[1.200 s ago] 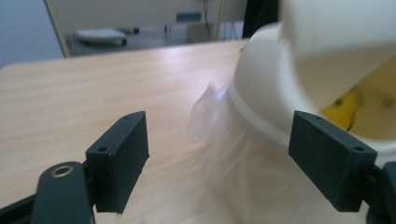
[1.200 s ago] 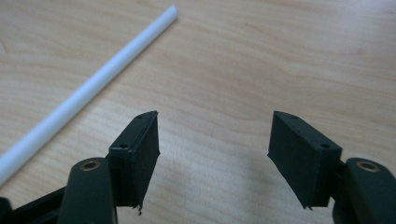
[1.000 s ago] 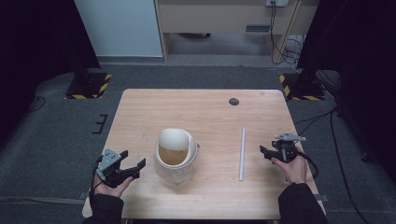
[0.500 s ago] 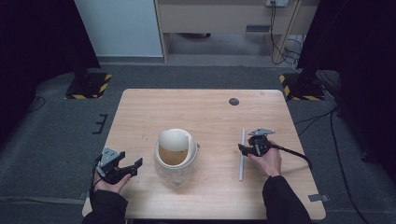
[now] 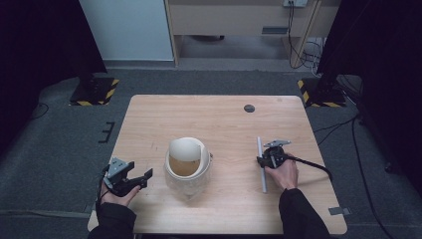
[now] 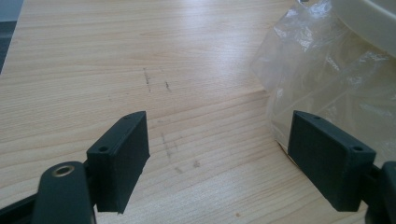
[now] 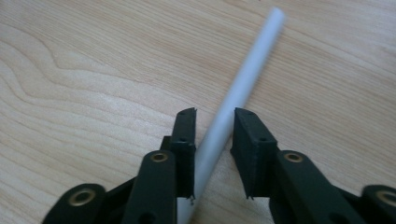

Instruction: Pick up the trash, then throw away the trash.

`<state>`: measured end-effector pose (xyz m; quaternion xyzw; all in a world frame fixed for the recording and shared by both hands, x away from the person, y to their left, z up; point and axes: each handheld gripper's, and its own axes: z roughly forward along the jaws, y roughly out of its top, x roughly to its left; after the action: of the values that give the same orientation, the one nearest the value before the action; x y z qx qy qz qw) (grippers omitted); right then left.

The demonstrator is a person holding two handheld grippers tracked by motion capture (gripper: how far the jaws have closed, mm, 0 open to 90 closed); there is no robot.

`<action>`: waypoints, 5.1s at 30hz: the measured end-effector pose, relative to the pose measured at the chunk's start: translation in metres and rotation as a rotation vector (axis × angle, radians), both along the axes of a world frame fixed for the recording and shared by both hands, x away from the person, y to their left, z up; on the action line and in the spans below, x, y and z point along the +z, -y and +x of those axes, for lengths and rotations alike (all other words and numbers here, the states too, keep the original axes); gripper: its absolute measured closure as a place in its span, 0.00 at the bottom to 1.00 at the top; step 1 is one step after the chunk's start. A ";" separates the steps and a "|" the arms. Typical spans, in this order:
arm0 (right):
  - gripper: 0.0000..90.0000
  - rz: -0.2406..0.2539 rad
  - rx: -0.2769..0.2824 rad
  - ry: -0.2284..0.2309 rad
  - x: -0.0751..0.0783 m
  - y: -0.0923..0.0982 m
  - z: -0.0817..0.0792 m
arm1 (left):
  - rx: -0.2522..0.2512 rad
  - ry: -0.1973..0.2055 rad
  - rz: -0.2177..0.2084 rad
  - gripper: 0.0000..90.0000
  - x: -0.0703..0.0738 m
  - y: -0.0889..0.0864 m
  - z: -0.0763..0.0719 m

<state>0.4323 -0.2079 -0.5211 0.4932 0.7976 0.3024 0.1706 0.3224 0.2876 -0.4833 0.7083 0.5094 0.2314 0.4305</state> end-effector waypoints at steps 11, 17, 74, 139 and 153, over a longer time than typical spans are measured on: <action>0.88 0.055 0.037 0.037 0.010 0.010 -0.004 | -0.002 0.005 -0.018 0.23 0.000 0.000 0.000; 0.88 0.145 0.047 0.128 0.029 0.023 -0.008 | -0.004 0.029 -0.023 0.23 0.003 -0.001 -0.001; 0.88 0.491 0.277 0.557 0.145 0.014 -0.064 | -0.118 0.421 -0.236 0.23 0.116 0.057 -0.015; 0.88 0.574 0.444 0.537 0.137 -0.011 -0.082 | -0.428 0.289 -0.404 0.80 0.133 0.243 0.043; 0.73 0.603 0.368 0.541 0.138 0.005 -0.076 | -0.446 0.380 -0.359 0.89 0.150 0.222 0.025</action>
<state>0.3561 -0.2132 -0.3828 0.2739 0.6750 0.6650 0.1648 0.3479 0.0651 -0.3337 0.6593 0.2851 0.1660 0.6757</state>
